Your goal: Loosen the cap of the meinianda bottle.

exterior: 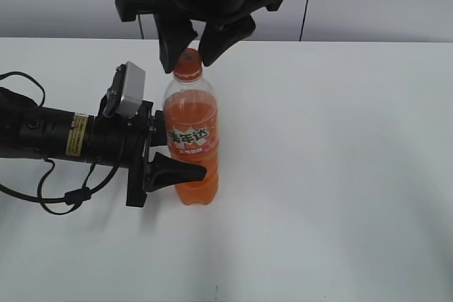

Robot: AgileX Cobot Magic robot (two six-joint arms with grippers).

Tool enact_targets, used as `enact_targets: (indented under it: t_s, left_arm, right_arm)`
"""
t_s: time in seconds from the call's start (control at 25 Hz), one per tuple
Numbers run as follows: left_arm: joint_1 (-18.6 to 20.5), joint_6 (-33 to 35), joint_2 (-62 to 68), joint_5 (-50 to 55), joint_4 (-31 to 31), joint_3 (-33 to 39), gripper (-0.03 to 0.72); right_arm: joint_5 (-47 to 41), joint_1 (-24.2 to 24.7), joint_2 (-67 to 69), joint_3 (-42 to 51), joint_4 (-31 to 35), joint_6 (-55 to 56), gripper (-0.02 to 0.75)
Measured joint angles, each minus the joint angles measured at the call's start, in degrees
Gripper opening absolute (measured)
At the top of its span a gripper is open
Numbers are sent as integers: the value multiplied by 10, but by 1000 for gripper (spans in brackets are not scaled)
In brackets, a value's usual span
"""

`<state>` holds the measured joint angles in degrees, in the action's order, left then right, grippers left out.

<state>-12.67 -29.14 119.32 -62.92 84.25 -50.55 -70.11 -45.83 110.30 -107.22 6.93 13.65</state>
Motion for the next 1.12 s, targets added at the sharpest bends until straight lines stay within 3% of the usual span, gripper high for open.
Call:
enact_targets:
  t_s: [0.16,0.44,1.12]
  left_arm:
    - [0,0,0,0,0,0,410]
    - [0,0,0,0,0,0,410]
    - [0,-2,0,1,-2,0,410]
  right_arm:
    - [1,0,0,0,-14,0,269]
    - [1,0,0,0,-16,-78,269]
    - [5,0,-1,-1,-27,-810,269]
